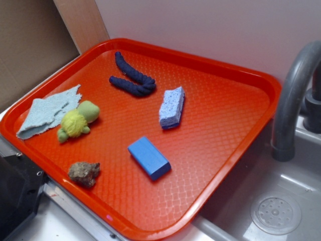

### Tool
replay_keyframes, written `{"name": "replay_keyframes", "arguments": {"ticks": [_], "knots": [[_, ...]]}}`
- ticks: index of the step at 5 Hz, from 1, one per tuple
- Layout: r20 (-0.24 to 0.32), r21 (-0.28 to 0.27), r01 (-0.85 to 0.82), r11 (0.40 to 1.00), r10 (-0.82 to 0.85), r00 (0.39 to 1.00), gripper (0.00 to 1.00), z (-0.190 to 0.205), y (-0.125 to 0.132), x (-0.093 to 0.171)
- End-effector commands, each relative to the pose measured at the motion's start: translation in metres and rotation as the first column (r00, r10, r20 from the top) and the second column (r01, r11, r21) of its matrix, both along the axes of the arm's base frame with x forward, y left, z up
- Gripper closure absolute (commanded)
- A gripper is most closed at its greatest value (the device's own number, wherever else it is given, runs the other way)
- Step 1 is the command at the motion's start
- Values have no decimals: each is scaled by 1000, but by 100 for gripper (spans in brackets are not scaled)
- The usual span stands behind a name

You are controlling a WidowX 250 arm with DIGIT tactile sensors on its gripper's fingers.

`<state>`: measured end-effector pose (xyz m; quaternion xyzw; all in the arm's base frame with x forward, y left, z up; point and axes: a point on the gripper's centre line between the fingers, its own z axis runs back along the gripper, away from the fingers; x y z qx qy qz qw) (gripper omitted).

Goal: Grab the blue block.

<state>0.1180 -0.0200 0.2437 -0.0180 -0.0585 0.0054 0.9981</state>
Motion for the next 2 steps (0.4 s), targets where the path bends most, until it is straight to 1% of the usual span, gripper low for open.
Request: {"name": "replay_keyframes", "arguments": {"ticks": [1, 2], "knots": [[0, 0, 0, 1000, 0, 1000, 0, 0, 0, 0], [-38, 72, 249, 966, -247, 968, 0, -4, -24, 39]]}}
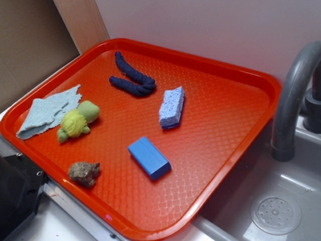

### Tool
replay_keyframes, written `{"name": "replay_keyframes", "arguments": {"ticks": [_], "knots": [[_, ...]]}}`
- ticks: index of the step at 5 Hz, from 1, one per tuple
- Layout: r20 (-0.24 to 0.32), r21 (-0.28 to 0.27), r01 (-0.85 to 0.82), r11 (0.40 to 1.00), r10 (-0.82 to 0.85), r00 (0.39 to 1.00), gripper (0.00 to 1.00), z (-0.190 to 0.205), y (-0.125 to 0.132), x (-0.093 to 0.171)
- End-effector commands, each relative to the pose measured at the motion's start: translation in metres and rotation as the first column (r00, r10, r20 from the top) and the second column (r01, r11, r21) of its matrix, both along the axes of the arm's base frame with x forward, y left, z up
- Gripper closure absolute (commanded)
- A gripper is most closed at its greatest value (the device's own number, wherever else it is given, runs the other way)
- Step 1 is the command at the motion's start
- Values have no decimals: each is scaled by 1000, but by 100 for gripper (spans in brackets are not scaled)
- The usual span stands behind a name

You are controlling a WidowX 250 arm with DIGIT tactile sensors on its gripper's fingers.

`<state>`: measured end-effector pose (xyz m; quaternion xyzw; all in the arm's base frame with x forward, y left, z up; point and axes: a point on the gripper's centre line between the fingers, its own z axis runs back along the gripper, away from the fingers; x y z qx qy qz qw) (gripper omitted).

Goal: Grab the blue block.

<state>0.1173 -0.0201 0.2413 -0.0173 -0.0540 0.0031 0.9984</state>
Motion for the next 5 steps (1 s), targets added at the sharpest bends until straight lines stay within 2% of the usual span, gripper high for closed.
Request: {"name": "replay_keyframes", "arguments": {"ticks": [1, 2, 3, 4, 5], "knots": [[-104, 151, 482, 863, -471, 876, 0, -13, -54, 62], [-169, 142, 689, 711, -668, 724, 0, -29, -96, 62], [-212, 180, 842, 509, -816, 538, 0, -49, -128, 50], [-272, 154, 949, 275, -911, 309, 0, -75, -140, 38], [-296, 156, 987, 28, -952, 74, 0, -100, -131, 35]]}}
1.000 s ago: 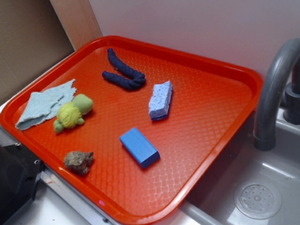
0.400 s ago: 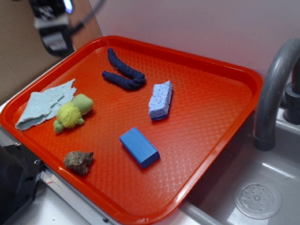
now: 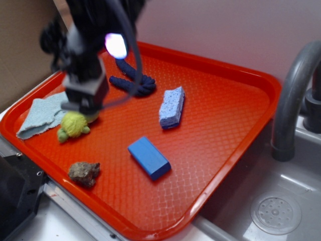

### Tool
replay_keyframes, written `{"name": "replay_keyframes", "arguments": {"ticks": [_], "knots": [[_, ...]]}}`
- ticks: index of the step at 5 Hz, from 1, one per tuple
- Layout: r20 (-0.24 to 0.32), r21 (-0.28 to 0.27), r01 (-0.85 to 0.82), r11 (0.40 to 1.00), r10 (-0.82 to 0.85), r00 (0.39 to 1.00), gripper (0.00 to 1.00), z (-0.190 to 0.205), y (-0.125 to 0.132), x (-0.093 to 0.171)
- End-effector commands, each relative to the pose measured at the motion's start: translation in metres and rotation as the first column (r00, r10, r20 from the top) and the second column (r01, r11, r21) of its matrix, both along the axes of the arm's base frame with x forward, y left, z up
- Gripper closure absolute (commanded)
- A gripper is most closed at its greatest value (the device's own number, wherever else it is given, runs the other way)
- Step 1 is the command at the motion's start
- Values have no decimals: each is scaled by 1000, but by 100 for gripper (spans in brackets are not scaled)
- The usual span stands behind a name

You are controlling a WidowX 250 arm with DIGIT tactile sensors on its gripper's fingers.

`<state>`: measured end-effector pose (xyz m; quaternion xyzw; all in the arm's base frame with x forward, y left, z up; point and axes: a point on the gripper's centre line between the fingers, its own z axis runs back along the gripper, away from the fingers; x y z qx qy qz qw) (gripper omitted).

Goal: Grab the blue block.

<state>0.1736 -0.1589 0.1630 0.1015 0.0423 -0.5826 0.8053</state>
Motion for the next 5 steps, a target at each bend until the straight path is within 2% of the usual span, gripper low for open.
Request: {"name": "replay_keyframes", "arguments": {"ticks": [1, 2, 3, 5], "knots": [[-70, -22, 381, 924, -382, 922, 0, -49, 16, -9], [-102, -40, 367, 929, -370, 924, 0, -82, 21, 0], [-138, -106, 354, 929, -366, 920, 0, -104, 24, 3], [-212, -146, 344, 927, -369, 905, 0, -138, 24, -9]]}}
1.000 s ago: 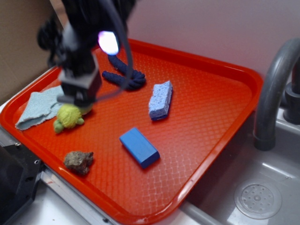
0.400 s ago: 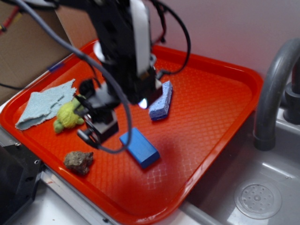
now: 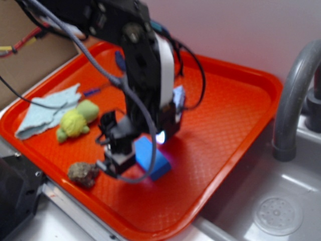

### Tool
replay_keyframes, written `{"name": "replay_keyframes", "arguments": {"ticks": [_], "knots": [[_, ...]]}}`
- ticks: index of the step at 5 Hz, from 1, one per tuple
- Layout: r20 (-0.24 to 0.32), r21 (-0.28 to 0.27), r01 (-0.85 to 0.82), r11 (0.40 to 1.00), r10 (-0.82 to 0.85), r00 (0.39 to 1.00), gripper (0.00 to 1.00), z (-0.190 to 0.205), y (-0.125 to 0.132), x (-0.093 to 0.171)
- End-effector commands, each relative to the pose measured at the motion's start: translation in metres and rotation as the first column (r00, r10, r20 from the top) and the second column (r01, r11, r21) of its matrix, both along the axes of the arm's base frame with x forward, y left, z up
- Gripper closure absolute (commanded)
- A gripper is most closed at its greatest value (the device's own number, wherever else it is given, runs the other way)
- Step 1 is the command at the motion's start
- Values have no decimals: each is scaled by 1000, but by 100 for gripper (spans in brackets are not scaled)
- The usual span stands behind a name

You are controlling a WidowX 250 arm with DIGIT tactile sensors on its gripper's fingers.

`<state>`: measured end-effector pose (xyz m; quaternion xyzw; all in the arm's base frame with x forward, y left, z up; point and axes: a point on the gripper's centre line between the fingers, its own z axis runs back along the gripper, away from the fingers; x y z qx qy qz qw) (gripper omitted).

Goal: Grab the blue block.

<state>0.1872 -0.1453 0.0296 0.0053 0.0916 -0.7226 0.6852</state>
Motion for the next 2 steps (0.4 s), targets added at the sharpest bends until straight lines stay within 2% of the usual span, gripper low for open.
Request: {"name": "replay_keyframes", "arguments": {"ticks": [1, 2], "knots": [[-15, 6, -3, 1000, 3, 1000, 0, -17, 9, -25], [23, -25, -47, 999, 47, 999, 100, -16, 13, -26]]}}
